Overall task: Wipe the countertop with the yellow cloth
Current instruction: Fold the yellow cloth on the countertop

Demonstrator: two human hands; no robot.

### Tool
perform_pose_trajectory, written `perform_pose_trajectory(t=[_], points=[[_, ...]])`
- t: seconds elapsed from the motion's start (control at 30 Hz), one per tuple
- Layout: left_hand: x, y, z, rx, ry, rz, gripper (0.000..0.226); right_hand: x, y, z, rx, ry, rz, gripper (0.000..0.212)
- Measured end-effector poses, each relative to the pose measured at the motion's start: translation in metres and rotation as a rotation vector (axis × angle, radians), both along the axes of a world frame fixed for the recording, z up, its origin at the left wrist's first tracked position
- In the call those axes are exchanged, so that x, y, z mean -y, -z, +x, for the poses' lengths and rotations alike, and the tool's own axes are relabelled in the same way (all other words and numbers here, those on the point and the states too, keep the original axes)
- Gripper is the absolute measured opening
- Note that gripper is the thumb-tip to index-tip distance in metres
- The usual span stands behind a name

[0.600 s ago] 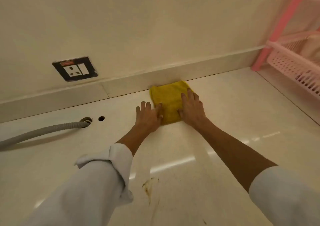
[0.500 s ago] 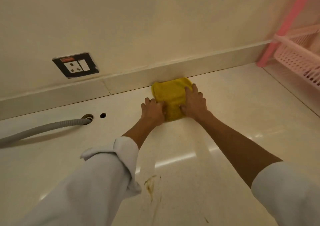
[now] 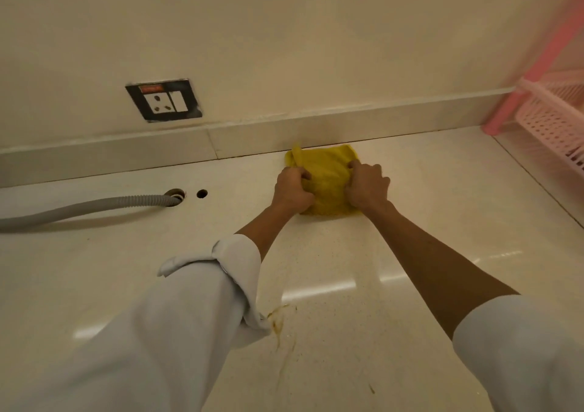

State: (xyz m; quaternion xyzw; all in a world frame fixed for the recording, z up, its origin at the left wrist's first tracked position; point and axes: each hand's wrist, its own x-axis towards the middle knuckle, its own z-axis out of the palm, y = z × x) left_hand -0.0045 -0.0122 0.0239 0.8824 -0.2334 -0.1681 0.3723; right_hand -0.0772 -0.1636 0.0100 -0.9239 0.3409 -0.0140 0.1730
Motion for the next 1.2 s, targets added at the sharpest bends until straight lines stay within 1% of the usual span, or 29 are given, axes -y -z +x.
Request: perform_pose_trajectory(t=[0.03,0.1,0.2,0.3,0.43,0.5,0.63,0.77,0.83,1.0,1.1,1.2], points=[[-0.006,-0.003,-0.002,-0.016,-0.008,-0.012,0.052,-0.006,-0.001,-0.003,-0.027,0.024,-0.004,0.055],[-0.019,-0.008,-0.006,-0.047,-0.021,-0.034,0.052,-0.016,-0.001,-0.009,-0.071,0.065,0.077,0.065],[-0.038,-0.018,-0.013,-0.018,0.035,-0.031,0.053,-0.030,-0.007,-0.011,-0.094,0.042,0.187,0.067],[-0.059,-0.032,-0.014,0.085,0.124,0.008,0.055,-0.046,-0.027,-0.006,-0.013,0.011,0.224,0.065],[-0.099,-0.056,-0.014,0.181,0.110,0.016,0.055,-0.071,-0.055,-0.011,0.113,-0.067,0.258,0.068],[-0.126,-0.065,-0.015,0.227,0.089,0.022,0.055,-0.091,-0.065,-0.017,0.143,-0.146,0.271,0.065],[-0.189,-0.081,-0.024,0.289,0.032,0.028,0.052,-0.146,-0.083,-0.025,0.219,-0.261,0.282,0.051],[-0.264,-0.095,-0.034,0.355,-0.043,-0.028,0.050,-0.206,-0.093,-0.028,0.278,-0.347,0.312,0.049],[-0.299,-0.097,-0.039,0.357,-0.084,-0.029,0.049,-0.235,-0.093,-0.030,0.284,-0.389,0.319,0.049],[-0.363,-0.081,-0.050,0.301,-0.113,0.054,0.052,-0.305,-0.080,-0.039,0.242,-0.428,0.346,0.052],[-0.391,-0.066,-0.053,0.255,-0.133,0.081,0.052,-0.339,-0.067,-0.046,0.188,-0.401,0.354,0.054],[-0.413,-0.051,-0.056,0.224,-0.101,0.092,0.053,-0.365,-0.057,-0.053,0.166,-0.350,0.342,0.055]])
